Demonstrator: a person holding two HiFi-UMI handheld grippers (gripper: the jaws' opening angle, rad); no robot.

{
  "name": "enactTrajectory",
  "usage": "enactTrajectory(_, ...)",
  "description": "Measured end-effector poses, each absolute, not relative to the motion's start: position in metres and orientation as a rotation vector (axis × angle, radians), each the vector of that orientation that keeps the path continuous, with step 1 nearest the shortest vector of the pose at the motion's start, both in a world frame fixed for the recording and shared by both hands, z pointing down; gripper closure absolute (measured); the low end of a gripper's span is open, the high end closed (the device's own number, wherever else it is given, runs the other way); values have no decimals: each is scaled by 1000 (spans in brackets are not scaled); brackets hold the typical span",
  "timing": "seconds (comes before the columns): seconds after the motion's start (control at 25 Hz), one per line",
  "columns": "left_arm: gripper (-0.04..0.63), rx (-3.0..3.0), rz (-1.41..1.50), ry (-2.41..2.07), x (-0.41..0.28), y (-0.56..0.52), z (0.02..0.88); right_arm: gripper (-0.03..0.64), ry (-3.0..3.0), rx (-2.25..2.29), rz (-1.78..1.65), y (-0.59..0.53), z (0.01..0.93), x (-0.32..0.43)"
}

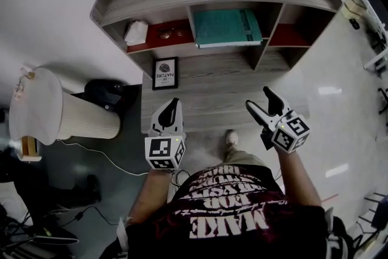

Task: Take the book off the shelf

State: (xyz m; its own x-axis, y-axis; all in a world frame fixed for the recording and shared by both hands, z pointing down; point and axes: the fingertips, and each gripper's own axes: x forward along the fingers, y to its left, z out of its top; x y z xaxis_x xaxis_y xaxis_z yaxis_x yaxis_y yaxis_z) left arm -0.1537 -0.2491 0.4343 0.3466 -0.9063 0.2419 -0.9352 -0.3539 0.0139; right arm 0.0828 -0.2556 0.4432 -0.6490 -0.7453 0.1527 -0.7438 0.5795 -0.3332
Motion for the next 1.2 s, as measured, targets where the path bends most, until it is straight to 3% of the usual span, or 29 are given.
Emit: enactTrajectory(1.2, 578, 2373, 295, -1787, -106, -386, 431, 273, 2764, -1138, -906, -416, 463, 127)
